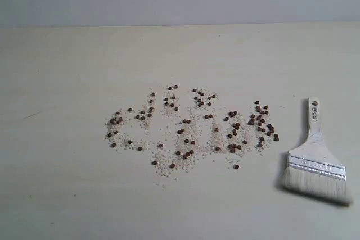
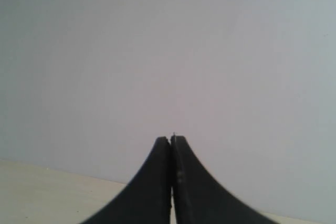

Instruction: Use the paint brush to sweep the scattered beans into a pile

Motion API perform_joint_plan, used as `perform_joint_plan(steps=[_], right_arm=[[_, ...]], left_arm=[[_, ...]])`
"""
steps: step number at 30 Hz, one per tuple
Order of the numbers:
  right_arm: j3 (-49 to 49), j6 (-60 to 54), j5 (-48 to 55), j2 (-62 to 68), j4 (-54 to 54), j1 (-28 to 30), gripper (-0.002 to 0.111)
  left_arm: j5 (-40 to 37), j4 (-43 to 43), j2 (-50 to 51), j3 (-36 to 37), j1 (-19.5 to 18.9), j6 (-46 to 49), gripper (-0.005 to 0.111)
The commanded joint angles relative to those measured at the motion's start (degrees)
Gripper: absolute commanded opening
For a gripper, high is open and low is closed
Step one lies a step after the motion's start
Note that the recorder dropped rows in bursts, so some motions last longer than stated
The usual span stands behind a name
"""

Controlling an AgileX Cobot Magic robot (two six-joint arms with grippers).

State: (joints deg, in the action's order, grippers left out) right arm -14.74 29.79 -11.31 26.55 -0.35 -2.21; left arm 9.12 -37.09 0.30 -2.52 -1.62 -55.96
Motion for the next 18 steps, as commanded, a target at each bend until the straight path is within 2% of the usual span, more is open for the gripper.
perform_joint_plan(steps=[1, 5, 13, 18], right_arm=[[-8.5, -1.6, 9.8, 12.6, -6.3, 0.3, 0.0], [-15.5, -2.2, 20.5, 23.0, -9.6, 0.3, 0.0], [-28.2, -12.8, 44.8, 40.3, -9.5, 0.3, 0.0], [-34.0, -16.0, 53.8, 49.3, -8.9, 0.3, 0.0]], left_arm=[[-0.1, -0.2, -0.3, 0.3, 0.0, 0.2, 0.0], [-0.1, -0.2, -0.3, 0.3, 0.0, 0.2, 0.0], [-0.1, -0.2, -0.3, 0.3, 0.0, 0.2, 0.0], [-0.1, -0.2, -0.3, 0.3, 0.0, 0.2, 0.0]])
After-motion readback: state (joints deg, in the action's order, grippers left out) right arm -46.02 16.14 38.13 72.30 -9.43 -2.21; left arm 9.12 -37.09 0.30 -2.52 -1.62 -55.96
